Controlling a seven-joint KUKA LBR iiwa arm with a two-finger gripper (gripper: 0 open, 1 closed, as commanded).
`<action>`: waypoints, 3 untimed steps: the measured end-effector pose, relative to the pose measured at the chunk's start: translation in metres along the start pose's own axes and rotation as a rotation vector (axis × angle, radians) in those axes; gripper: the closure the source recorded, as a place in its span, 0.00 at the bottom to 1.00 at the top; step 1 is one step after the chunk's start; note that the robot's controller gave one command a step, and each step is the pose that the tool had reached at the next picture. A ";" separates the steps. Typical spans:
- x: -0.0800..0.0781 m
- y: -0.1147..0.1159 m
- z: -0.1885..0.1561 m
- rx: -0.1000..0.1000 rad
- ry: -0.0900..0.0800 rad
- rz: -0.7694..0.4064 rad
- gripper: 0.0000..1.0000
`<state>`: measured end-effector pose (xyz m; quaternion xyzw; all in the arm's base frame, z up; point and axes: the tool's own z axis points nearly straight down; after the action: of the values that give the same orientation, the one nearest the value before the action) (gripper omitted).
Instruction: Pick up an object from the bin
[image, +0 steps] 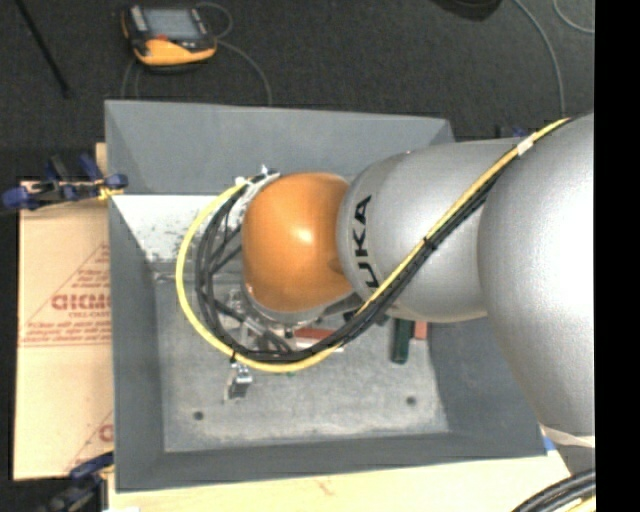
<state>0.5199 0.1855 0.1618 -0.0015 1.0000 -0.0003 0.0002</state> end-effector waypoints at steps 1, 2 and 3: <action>-0.012 -0.052 0.016 0.000 -0.002 -0.103 0.00; -0.053 -0.059 0.058 -0.001 -0.010 -0.091 0.00; -0.090 -0.072 0.073 0.000 0.007 -0.067 0.00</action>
Offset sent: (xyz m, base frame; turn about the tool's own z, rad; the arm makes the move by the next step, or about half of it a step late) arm 0.0648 -0.0548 -0.0792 -0.0828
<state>0.6099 0.1135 0.0890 -0.0348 0.9994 -0.0003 -0.0031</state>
